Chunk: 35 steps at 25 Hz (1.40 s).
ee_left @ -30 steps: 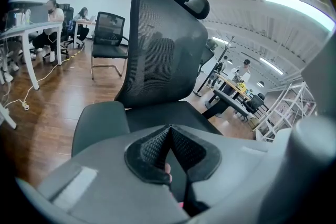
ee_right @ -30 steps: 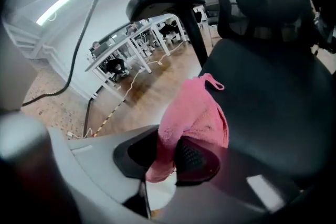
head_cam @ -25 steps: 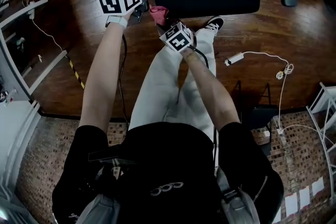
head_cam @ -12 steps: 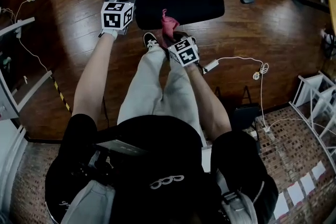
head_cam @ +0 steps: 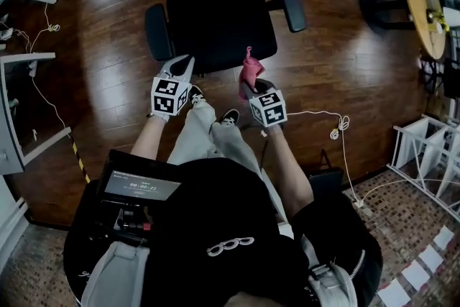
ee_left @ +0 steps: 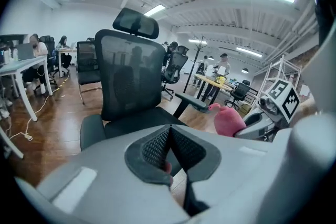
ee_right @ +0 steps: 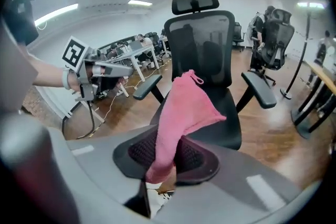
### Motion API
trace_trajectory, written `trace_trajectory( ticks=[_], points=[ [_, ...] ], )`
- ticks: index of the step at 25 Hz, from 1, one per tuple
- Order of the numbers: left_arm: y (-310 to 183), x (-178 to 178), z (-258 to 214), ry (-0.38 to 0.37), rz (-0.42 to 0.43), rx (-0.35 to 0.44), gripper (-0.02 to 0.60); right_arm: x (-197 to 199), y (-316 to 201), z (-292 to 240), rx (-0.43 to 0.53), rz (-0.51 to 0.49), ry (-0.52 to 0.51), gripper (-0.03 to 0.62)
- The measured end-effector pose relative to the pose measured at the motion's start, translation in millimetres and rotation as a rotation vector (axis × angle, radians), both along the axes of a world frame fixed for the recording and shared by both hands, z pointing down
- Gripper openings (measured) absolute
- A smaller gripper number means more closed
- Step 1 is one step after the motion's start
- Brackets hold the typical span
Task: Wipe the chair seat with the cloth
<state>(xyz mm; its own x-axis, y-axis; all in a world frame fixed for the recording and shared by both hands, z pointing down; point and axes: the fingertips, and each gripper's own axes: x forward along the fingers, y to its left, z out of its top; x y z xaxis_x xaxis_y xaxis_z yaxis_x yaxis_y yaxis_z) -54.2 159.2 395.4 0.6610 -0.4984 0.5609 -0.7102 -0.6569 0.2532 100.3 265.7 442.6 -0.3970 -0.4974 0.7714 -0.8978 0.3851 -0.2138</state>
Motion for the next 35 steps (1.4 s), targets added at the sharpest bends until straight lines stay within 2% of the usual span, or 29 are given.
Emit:
trace_trajectory(
  ticks=[7,12,16,24,29,35],
  points=[
    [80,22,-68,0.043,0.008,0.043,-0.006,16,47,-90,0.110,-0.012,-0.038,0.075],
    [111,36,-101,0.057,0.010,0.108,-0.006,21,67,-122,0.178,-0.032,-0.052,0.074],
    [114,52,-117,0.070,0.017,0.154,-0.006,33,68,-134,0.209,-0.022,-0.050,0.072],
    [109,64,-129,0.067,0.020,0.189,-0.006,42,64,-141,0.232,-0.029,-0.062,0.072],
    [108,66,-136,0.069,0.018,0.203,-0.006,49,57,-154,0.231,0.065,-0.157,0.072],
    [106,76,-146,0.084,0.000,0.222,-0.006,58,52,-162,0.233,0.071,-0.150,0.072]
  ],
)
